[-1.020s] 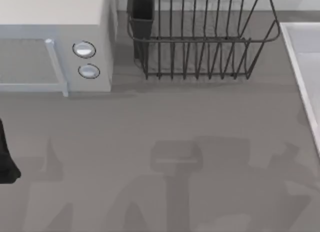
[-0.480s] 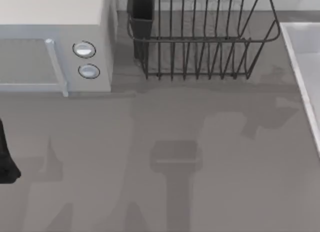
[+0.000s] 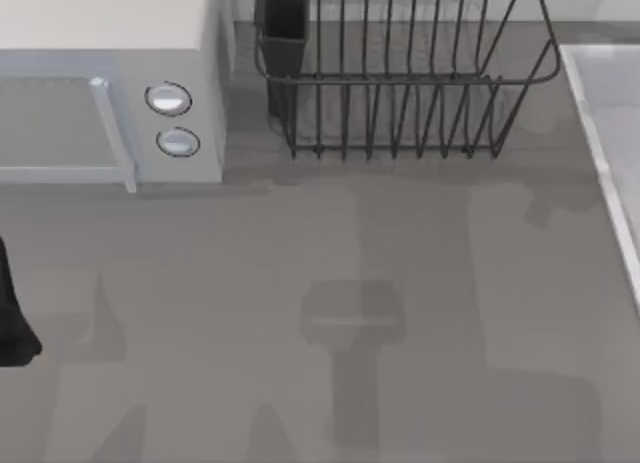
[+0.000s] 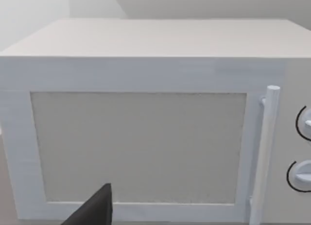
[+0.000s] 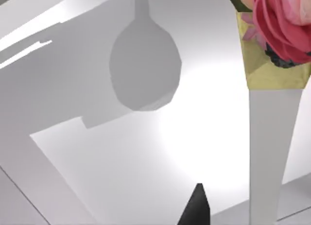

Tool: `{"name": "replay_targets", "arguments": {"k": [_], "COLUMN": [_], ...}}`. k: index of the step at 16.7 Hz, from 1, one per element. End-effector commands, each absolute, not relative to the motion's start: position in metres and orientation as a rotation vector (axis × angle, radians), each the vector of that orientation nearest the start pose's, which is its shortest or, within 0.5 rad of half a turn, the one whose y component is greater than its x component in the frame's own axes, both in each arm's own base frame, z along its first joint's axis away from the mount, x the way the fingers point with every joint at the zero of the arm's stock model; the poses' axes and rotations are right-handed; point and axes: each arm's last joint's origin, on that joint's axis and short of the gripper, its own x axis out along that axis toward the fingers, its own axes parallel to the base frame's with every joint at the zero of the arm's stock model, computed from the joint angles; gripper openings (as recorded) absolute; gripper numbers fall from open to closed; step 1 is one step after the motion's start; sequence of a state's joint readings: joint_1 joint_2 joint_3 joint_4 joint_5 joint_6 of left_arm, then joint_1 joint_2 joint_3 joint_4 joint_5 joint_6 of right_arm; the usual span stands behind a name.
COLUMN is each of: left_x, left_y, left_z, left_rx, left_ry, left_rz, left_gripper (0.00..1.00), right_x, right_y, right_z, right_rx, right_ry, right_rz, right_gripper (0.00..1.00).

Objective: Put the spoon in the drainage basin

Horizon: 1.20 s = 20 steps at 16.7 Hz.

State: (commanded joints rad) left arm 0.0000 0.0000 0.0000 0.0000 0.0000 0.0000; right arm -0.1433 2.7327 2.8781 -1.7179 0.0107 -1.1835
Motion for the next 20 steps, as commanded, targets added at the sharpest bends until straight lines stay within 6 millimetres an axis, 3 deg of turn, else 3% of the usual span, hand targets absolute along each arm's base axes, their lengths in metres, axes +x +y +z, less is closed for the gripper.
{"name": "replay_targets", "arguments": {"k": [9, 15, 20], "left_x": [0.106, 0.106, 0.106], "left_y": [-0.001, -0.001, -0.001], "left_z": [0.16, 0.16, 0.16], "left_rx": [0.0, 0.0, 0.0], "left_ry": [0.0, 0.0, 0.0], "left_rz": [0.0, 0.0, 0.0], "left_gripper": [1.0, 1.0, 1.0], "right_x": [0.501, 0.502, 0.501], "right_y": [-0.067, -0.065, -0.065], "right_z": [0.196, 0.161, 0.154], "right_rx": [-0.819, -0.813, -0.82], "right_ry": [1.407, 1.43, 1.415], "right_rz": [0.81, 0.833, 0.822], "right_gripper": [0.0, 0.0, 0.0]}}
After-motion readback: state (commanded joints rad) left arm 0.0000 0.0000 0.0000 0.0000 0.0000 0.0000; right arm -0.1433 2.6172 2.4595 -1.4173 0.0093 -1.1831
